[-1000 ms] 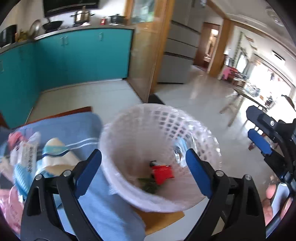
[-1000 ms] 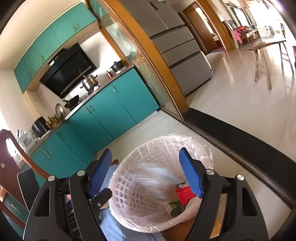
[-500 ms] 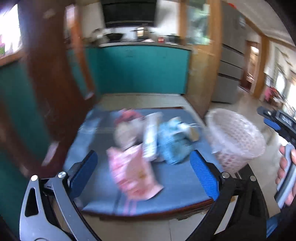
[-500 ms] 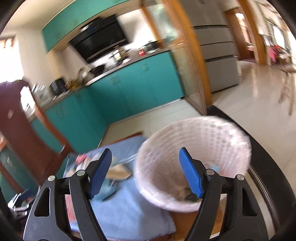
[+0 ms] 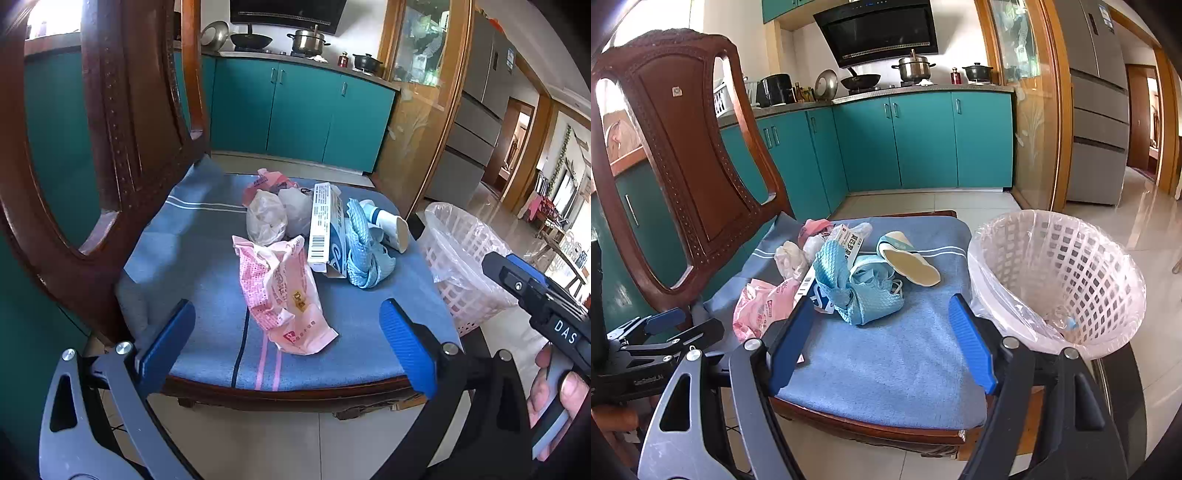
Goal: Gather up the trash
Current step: 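Bring both grippers back over the remaining trash on the cushion, then grasp the blue cloth with the right gripper while the left gripper grasps the pink snack bag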
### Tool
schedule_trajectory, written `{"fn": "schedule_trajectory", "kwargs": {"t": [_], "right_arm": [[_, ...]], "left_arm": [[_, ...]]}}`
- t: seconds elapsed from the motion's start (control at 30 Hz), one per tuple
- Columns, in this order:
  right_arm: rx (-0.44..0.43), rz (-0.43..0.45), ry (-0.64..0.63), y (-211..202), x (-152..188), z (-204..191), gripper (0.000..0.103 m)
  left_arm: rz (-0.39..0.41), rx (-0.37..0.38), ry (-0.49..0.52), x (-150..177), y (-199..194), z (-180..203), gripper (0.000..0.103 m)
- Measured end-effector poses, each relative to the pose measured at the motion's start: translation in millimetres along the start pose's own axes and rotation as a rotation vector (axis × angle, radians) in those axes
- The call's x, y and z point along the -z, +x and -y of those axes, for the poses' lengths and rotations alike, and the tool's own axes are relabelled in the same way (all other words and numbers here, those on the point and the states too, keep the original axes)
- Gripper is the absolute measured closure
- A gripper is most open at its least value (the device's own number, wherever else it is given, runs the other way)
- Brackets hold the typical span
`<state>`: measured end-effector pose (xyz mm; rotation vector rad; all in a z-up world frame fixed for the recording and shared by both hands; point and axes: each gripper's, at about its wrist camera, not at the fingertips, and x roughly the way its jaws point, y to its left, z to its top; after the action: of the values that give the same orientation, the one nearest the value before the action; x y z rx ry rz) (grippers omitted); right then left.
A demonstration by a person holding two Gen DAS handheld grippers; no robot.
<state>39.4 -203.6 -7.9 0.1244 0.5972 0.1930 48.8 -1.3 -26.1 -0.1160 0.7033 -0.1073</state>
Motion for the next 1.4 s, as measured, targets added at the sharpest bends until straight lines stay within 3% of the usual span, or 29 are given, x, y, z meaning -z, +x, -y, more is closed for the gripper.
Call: {"fn": "schedule_trajectory", "kwargs": {"t": [1.1,1.4], "right_arm": [[-0.017,-0.029,-0.031,5.1,5.8,-2.8,0.029],[-0.047,-0.086,-0.084,35.1,4.0,-20.4,0.029]], "left_arm": [[-0.043,-0.019,0.004,2.4,20.7,1.1,0.004],[-0.085,-0.036,-0.031,-1.3,44.3,-7.0,0.003]]}}
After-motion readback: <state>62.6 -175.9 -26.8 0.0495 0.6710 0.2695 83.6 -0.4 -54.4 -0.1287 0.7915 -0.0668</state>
